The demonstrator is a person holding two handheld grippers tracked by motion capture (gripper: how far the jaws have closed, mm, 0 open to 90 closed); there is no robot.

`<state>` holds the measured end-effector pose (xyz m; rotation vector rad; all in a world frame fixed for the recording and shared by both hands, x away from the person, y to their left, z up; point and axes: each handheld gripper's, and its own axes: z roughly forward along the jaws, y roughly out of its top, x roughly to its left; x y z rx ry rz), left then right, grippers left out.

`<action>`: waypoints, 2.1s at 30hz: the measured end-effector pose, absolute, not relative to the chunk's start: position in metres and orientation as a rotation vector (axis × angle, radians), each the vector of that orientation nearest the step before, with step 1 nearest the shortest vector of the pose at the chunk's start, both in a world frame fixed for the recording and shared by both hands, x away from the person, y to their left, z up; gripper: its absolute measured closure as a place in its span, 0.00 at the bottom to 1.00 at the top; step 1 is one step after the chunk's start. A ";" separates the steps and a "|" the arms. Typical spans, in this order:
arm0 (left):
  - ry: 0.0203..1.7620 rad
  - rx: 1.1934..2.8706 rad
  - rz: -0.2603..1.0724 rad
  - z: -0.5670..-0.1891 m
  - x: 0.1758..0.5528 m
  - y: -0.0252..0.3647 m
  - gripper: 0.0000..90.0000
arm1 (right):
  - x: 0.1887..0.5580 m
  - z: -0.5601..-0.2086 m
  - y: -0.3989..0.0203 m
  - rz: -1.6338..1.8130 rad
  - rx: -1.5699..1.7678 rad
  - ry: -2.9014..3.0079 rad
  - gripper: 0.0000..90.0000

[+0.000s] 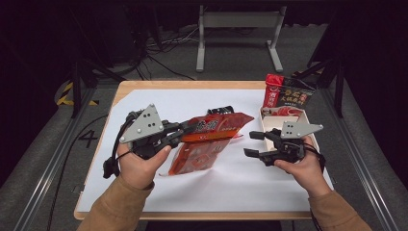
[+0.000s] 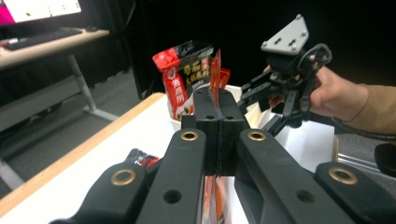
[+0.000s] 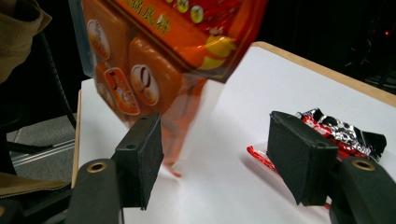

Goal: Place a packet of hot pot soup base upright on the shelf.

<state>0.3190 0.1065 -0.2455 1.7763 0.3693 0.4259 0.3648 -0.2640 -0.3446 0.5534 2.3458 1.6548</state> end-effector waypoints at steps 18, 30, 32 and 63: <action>0.290 1.757 0.391 -0.228 0.315 0.082 1.00 | 0.366 -0.349 -0.238 1.734 0.410 2.336 0.34; 0.286 1.744 0.362 -0.231 0.320 0.073 1.00 | 0.368 -0.360 -0.223 1.868 0.338 2.321 0.32; 0.287 1.744 0.359 -0.233 0.320 0.072 1.00 | 0.370 -0.365 -0.219 1.915 0.345 2.324 0.33; 0.353 1.753 0.335 -0.242 0.332 0.084 0.99 | 0.360 -0.329 -0.232 1.696 0.247 2.501 0.78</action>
